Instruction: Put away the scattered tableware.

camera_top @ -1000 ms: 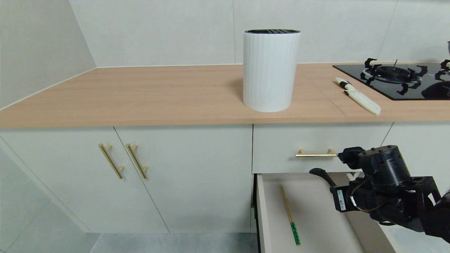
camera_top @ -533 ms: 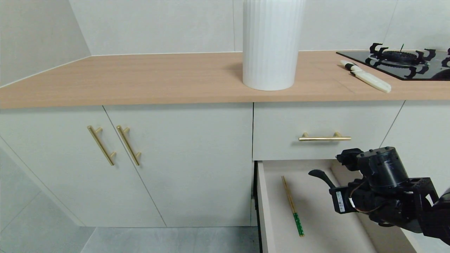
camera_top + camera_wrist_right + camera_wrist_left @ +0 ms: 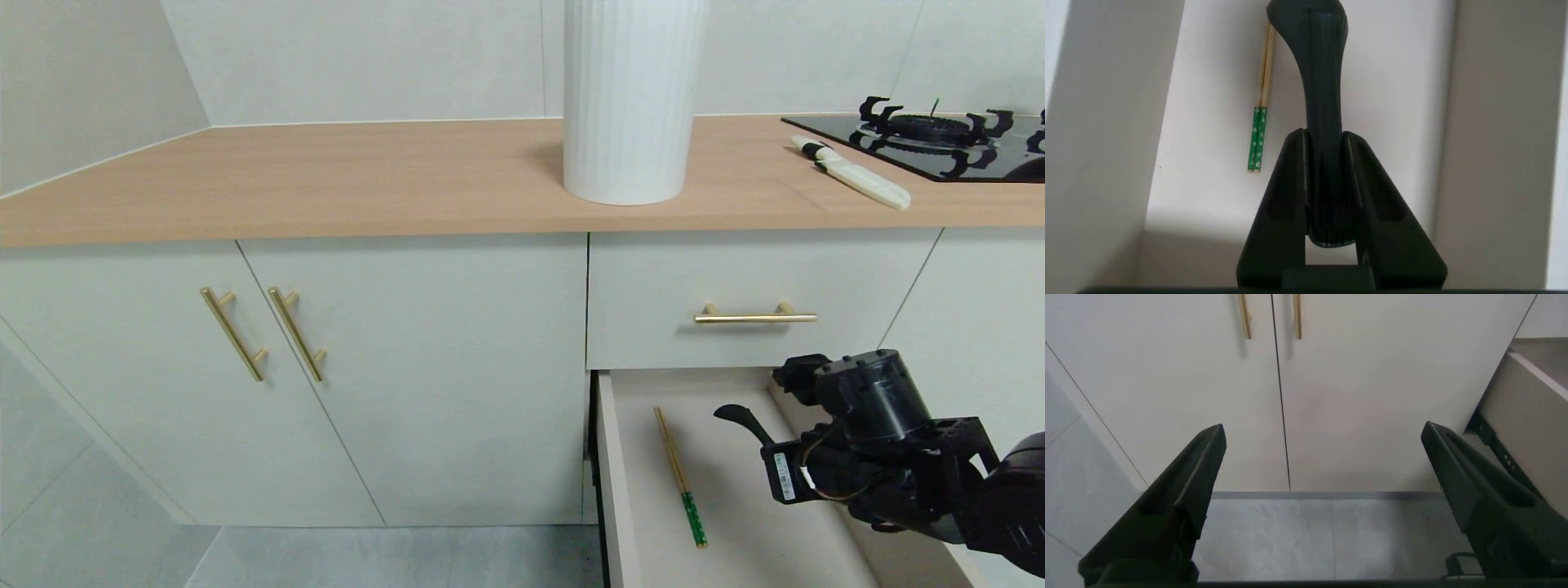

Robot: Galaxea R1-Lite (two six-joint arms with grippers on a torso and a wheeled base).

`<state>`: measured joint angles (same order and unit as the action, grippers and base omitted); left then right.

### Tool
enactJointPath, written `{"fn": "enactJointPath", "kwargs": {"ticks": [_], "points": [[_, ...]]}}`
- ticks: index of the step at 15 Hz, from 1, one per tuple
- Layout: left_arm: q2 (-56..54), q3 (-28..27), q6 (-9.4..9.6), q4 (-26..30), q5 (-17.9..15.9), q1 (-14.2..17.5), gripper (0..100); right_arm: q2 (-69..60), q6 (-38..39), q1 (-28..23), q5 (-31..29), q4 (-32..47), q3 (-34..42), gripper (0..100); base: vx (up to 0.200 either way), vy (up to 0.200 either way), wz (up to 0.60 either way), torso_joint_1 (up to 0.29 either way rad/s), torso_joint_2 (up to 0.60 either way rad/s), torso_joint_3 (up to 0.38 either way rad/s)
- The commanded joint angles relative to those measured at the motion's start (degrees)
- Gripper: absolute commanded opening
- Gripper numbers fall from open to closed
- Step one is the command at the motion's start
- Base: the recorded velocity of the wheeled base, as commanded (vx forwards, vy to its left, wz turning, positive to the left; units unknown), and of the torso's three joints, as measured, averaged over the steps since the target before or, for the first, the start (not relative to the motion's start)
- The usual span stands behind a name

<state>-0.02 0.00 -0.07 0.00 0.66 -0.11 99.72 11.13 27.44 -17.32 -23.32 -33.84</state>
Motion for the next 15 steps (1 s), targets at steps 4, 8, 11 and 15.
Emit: {"fn": "enactJointPath", "kwargs": {"ticks": [4,8,11,15], "points": [[0.0,0.0,-0.01,0.0,0.0,0.0,100,11.3,0.1,-0.3,-0.5,-8.8,0.6,0,0.000,0.000,0.00,0.000,0.00,0.000],[0.0,0.0,-0.01,0.0,0.0,0.0,100,21.5,1.4,-2.3,-0.3,-13.9,-1.1,0,0.000,0.000,0.00,0.000,0.00,0.000],[0.0,0.0,-0.10,0.0,0.0,0.0,100,27.5,1.8,-3.3,-0.5,-14.0,-3.3,0,0.000,0.000,0.00,0.000,0.00,0.000],[0.0,0.0,-0.10,0.0,0.0,0.0,100,33.3,2.7,-3.7,-0.5,-16.8,-4.5,0,0.000,0.000,0.00,0.000,0.00,0.000]]}}
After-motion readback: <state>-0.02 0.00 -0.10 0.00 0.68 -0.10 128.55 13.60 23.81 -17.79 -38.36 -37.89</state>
